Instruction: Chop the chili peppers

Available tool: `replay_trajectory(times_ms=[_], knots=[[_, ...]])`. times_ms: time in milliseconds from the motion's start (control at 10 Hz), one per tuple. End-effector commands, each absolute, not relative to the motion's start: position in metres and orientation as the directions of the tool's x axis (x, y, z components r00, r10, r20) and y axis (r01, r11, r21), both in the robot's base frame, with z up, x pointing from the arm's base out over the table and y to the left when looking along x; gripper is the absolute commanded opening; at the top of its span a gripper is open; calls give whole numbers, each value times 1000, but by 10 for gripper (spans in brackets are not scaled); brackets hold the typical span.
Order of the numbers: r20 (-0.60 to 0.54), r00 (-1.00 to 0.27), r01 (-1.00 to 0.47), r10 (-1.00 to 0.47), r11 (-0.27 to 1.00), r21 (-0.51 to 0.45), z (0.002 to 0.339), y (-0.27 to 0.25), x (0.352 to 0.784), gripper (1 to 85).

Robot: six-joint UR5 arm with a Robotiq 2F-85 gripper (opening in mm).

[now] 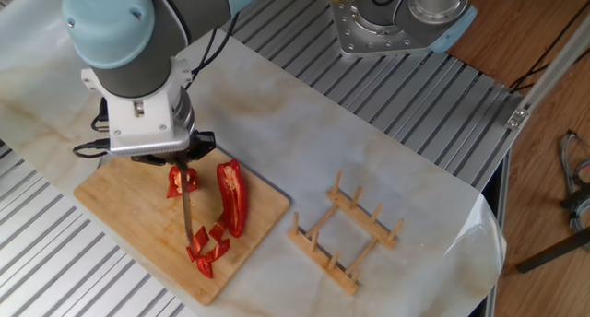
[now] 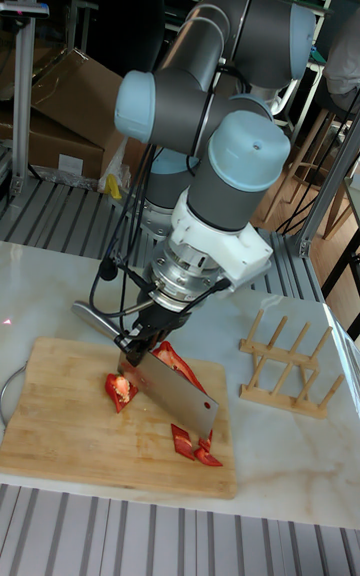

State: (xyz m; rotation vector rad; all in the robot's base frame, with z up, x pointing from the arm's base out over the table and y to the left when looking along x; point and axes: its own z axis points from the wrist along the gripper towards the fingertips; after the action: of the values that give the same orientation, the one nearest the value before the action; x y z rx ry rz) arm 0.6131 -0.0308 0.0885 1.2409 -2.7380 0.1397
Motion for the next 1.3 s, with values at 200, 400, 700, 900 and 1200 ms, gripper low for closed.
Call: replay_trajectory(times_ms=[200,400,700,900,1200], knots=[[143,-660,-747,-738,665,-20,86,-27,615,13],[132,-656,-750,-743,662,-8,86,-23,615,13],[129,-652,-755,-747,656,-20,85,-26,618,13],[133,-652,-755,-746,656,-23,84,-28,618,13],[136,-650,-757,-748,653,-26,83,-31,617,13]])
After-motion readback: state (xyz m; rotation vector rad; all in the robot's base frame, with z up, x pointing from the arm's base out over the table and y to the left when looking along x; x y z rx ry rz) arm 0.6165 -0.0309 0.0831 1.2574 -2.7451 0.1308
